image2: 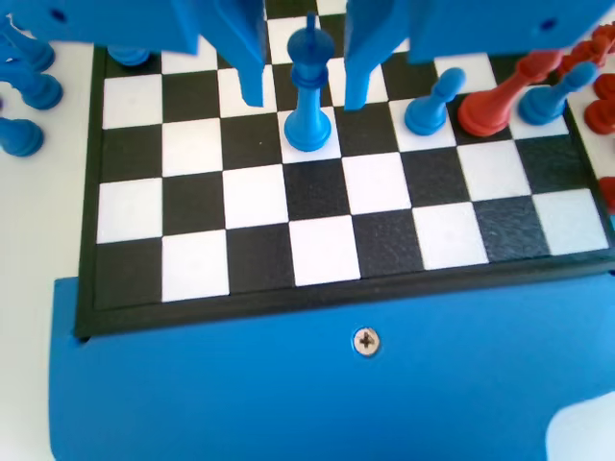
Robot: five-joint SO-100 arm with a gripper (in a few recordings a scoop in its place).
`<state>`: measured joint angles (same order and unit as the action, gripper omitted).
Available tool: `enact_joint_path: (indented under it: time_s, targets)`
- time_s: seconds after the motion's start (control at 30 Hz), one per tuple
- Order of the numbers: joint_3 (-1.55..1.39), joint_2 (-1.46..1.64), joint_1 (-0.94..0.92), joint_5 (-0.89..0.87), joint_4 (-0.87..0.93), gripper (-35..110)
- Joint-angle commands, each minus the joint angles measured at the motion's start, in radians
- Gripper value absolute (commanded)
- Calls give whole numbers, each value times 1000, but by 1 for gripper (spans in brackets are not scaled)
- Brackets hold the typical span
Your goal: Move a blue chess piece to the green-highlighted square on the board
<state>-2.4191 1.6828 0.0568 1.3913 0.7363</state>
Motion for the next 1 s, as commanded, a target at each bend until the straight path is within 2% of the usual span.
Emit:
enact_joint_path:
  time_s: [0.0,0.33,0.47,0.77,0.97]
  targets:
    - [15,23,11,18,0,10]
    - [18,20,-2,20,-12,9]
    - [20,21,-5,23,-12,3]
    - [25,28,-6,23,-9,1]
    - [129,41,-11,-6,94,1]
